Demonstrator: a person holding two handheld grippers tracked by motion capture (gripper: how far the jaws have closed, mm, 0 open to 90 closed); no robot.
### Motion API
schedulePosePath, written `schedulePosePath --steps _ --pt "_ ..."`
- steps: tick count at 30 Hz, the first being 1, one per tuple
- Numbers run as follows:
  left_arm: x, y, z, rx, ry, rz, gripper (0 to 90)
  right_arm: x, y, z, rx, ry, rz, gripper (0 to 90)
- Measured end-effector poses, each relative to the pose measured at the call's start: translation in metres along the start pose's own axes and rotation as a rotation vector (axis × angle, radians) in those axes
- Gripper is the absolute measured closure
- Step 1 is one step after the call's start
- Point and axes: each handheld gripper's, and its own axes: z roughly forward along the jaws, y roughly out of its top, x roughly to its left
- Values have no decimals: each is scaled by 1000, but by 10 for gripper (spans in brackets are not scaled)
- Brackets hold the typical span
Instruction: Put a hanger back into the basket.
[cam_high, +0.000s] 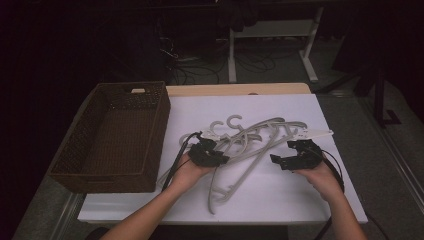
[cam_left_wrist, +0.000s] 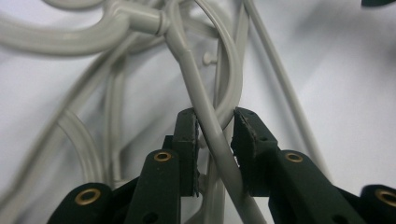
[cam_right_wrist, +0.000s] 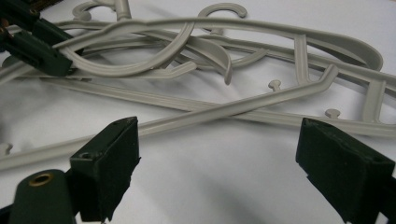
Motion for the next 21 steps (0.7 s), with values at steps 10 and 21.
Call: schedulePosePath --steps 10,21 --pt "5 10 -19 -90 -8 -35 774 0 0 0 -6 2 3 130" --pt "0 19 -36 -119 -38 12 804 0 0 -1 -9 10 2 130"
